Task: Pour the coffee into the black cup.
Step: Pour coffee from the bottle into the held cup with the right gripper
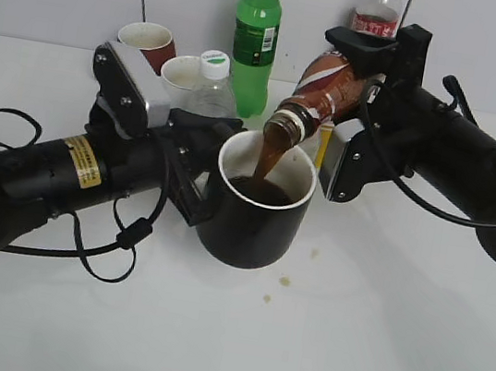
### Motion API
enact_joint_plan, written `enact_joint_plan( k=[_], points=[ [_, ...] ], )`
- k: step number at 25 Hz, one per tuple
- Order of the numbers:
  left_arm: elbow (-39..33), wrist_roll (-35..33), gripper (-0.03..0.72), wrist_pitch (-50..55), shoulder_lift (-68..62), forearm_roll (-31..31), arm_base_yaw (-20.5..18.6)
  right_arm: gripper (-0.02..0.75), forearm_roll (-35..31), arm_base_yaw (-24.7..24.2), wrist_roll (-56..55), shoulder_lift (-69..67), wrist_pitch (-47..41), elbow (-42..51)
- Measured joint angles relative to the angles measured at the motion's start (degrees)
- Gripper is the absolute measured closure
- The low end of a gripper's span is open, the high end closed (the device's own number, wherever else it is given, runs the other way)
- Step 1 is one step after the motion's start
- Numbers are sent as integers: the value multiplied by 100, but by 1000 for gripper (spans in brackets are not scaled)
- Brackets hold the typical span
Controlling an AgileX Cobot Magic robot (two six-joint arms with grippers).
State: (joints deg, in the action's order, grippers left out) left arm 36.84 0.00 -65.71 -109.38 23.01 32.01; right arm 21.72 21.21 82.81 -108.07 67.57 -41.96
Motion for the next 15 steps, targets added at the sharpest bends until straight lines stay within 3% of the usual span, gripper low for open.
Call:
enact_joint_plan(
  k=[15],
  points=[
    [0,0,652,40,0,0,0,234,0,0,-449,9,5,-13]
  ],
)
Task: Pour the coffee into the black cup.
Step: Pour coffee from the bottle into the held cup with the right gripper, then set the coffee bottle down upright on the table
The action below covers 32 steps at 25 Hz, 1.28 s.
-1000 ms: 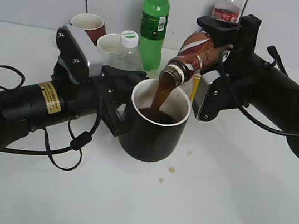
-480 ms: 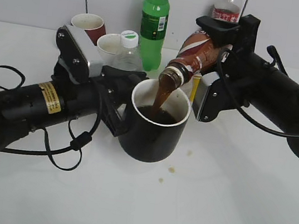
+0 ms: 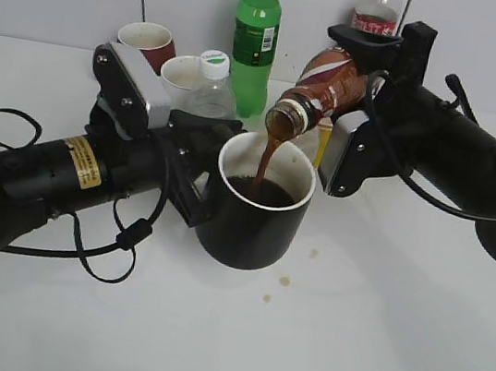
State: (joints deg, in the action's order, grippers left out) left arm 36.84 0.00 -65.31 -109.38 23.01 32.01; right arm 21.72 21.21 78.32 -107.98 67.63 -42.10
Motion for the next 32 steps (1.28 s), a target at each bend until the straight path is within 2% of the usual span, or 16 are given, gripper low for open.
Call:
enact_joint_plan(
  k=[6,11,14,18,22,27,32],
  points=[
    [0,0,652,0,0,-97,0,234,-6,0,-1198,0,0,0],
    [-13,0,652,0,15,-454,0,234,-450,0,-2535,0,0,0],
    [-118,-32,652,23,133,-1051,0,234,-1141,0,-3476,0,0,0],
    [-412,0,652,0,412,-2301,-27,234,-1843,0,-4614,0,-95,0],
    [-739,0,652,-21,607,-2977,-393,234,-2355,0,-5594,4,-254,133],
    [-912,-38,652,40,611,-3120,-1098,234,-2877,0,-6806,4,-335,649],
    [-907,-38,652,-47,441,-3136,-1633,234,-3076,0,-7372,-157,-332,1078]
  ],
)
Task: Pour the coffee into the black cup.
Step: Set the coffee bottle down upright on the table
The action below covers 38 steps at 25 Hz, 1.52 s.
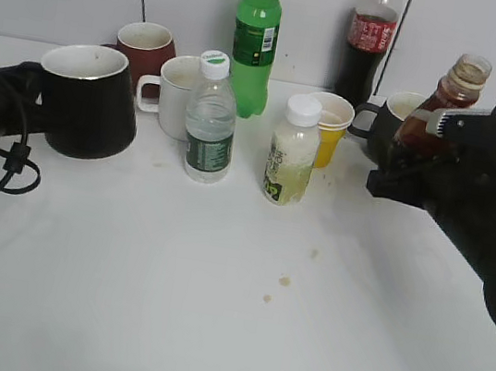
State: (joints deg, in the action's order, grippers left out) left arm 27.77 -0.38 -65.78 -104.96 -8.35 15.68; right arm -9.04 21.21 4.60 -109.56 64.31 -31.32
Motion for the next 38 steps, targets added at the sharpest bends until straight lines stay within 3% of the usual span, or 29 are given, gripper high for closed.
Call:
enact_joint_plan(
  k=[6,16,26,35,38],
  points=[
    [391,-4,652,80,-724,-5,-318,234,-84,0,-175,-747,304,49],
    [1411,-4,652,46,-1872,263,-337,234,-215,0,-213,-1089,330,56],
    [1405,38,645,-37,-2002,258,-312,234,-228,0,-219,-1089,342,62],
    [968,93,454,-261,-1916,13,104,234,-262,0,-219,-1089,348,-22],
    [773,99,433,-291,-1784,-176,156,234,-267,0,-213,-1090,355,-149]
  ],
)
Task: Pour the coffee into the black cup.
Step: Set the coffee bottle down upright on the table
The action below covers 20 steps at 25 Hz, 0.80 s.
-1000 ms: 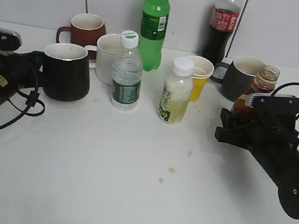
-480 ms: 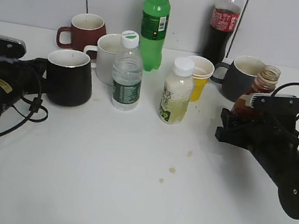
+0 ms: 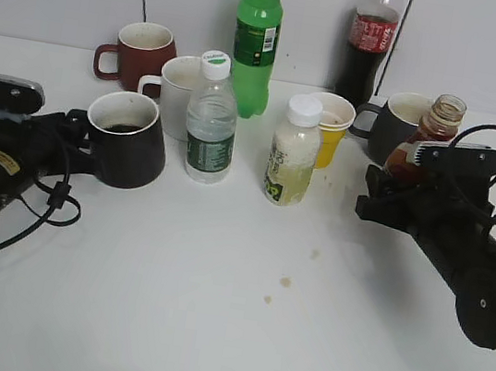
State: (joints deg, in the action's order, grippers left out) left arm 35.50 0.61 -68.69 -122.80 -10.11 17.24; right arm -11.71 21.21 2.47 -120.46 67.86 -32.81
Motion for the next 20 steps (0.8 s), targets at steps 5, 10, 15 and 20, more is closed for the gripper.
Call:
enact_joint_plan(
  k=[5,10,15,20],
  points=[
    [-390,0,428,-42,230,-111,0,234,0,0,25,-211,41,-173],
    [-793,1,428,-48,426,-117,0,234,59,0,41,-654,168,-277],
    [-1372,1,428,-48,1071,-117,0,196,137,0,52,-759,296,-309],
    [-1742,1,428,379,2247,-117,0,110,126,0,52,-388,-644,-16]
  ],
)
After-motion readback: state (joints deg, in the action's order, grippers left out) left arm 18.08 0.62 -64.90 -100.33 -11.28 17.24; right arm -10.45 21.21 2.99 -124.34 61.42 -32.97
